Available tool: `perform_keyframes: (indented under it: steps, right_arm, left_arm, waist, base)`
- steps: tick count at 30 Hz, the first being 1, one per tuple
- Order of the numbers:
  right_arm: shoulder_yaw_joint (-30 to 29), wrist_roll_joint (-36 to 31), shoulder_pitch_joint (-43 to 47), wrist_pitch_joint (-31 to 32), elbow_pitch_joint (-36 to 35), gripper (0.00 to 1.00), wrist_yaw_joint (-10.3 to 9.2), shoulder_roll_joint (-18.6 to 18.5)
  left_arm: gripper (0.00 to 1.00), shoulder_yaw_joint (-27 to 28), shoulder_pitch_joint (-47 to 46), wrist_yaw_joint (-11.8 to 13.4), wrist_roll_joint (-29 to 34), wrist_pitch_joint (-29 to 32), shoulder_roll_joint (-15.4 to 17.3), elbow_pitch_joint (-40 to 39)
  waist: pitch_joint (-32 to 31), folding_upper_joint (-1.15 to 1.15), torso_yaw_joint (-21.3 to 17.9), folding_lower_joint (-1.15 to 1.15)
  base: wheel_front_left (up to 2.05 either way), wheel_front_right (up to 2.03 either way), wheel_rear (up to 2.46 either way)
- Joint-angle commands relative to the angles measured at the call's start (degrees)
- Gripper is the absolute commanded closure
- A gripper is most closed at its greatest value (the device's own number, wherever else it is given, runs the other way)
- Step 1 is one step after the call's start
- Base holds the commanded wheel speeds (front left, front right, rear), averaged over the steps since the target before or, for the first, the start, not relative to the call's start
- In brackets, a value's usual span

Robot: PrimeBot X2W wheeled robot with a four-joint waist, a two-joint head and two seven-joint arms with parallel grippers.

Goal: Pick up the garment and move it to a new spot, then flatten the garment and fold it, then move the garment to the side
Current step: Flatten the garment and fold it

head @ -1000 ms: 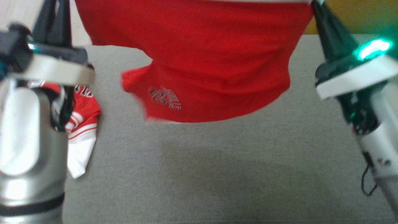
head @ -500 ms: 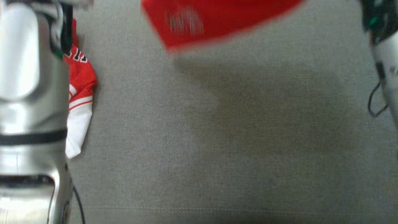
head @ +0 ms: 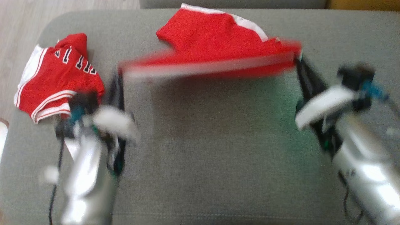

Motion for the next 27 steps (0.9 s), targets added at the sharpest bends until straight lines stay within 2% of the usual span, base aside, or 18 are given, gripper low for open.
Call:
perform_keyframes:
  steps: [1, 7, 11, 16, 20, 27]
  right_arm:
    - [-0.4, 2.2, 1.6, -0.6, -2.7, 1.0, 0.36, 0.0]
    - [-4.6, 6.8, 17.2, -0.6, -8.1, 1.0, 0.36, 1.5]
    - [-7.2, 8.1, 26.2, -0.6, -11.7, 1.0, 0.36, 2.4]
    - [-7.8, 7.6, 33.5, -0.6, -15.1, 1.0, 0.36, 2.5]
    - [-8.3, 7.6, 33.9, -0.6, -17.1, 1.0, 0.36, 2.8]
    - [-7.8, 7.3, 27.6, -0.6, -18.8, 1.0, 0.36, 4.4]
  left_arm:
    - [1.0, 2.0, 1.2, -0.5, -1.9, -0.3, 1.2, -2.0]
    - [1.0, 0.3, 16.5, 1.0, -8.9, -0.3, 0.8, -5.8]
    - [1.0, -0.5, 24.1, 3.1, -9.3, -0.3, 0.8, -10.5]
    - [1.0, 1.3, 30.5, 4.1, -7.6, -0.3, 0.8, -16.5]
    - [1.0, 2.0, 30.1, 3.8, -5.0, -0.3, 0.8, -20.0]
    - [1.0, 2.2, 19.4, 1.9, -1.4, -0.3, 2.5, -19.4]
  waist:
    - [-1.3, 0.0, -0.4, 0.0]
    - [-6.0, 0.0, -0.4, 0.0]
    - [-9.0, 0.0, -0.4, 0.0]
    - [-9.4, 0.0, -1.5, 0.0]
    - [-7.1, 0.0, -3.2, 0.0]
    - [-1.0, 0.0, -7.2, 0.0]
  base:
    - [0.0, 0.0, 0.0]
    - [0.0, 0.0, 0.0]
    - [0.0, 0.0, 0.0]
    - [0.0, 0.0, 0.0]
    - [0.0, 0.0, 0.0]
    - [0.0, 0.0, 0.0]
